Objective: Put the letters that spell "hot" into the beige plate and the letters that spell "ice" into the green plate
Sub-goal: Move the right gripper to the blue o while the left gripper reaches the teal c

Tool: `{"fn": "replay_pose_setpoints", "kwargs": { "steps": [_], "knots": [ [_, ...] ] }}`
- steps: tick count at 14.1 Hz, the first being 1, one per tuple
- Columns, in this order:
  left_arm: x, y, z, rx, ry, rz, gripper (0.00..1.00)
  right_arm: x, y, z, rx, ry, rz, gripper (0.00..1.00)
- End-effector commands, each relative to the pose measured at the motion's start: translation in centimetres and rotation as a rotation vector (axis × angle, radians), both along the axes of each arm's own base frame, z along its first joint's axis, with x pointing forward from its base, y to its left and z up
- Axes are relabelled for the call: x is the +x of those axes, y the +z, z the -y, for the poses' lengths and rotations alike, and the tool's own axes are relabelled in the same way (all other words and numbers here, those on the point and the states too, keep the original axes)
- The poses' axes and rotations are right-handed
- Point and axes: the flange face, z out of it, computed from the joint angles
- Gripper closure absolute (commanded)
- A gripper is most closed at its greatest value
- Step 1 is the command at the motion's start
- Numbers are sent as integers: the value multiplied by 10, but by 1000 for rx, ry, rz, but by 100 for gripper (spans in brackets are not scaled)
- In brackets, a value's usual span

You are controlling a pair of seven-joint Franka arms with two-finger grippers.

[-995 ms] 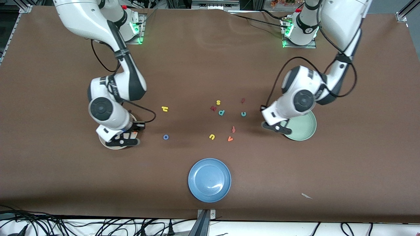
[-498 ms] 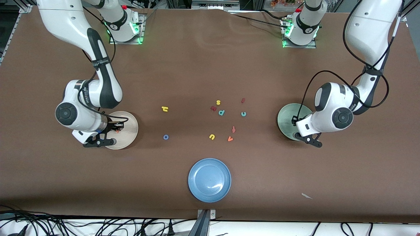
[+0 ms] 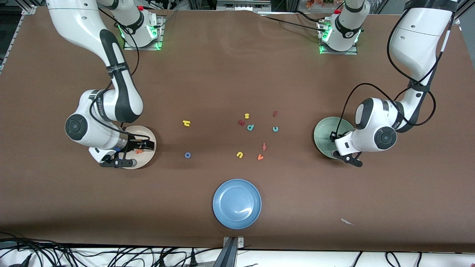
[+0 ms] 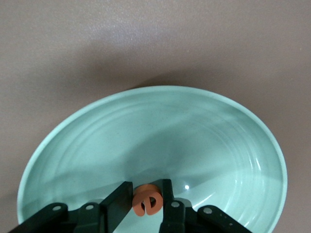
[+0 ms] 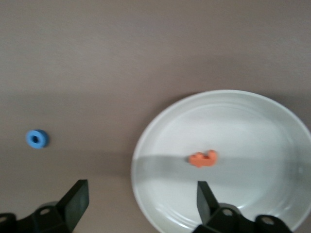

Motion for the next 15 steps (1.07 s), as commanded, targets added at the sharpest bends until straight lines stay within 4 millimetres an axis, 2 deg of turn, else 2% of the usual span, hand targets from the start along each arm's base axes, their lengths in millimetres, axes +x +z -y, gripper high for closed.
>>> {"fn": "replay_pose_setpoints", "kwargs": {
  "steps": [1, 2, 4, 6, 8, 10, 12, 15],
  "knots": [
    [5, 7, -1, 10, -32, 15, 12, 9, 3, -37, 5, -47, 20, 0],
    [6, 11, -1, 11, -32, 21, 0, 10, -2, -51, -3, -55, 18, 0],
    [8, 21, -1, 11, -33, 35, 0, 10, -15, -73, -18, -69, 9, 0],
    [7, 45, 12, 13, -51, 32, 0, 8, -33, -97, -29, -85, 14, 0],
    [7, 72, 45, -16, -91, 44, 0, 7, -42, -111, -32, -129, 44, 0],
    [7, 84, 73, -43, -135, 49, 0, 4, -53, -121, -39, -143, 53, 0],
    [-5, 92, 123, -81, -186, 49, 0, 1, -62, -129, -44, -154, 63, 0],
    [-20, 88, 164, -90, -212, 43, 0, -4, -68, -142, -47, -169, 64, 0]
  ]
}}
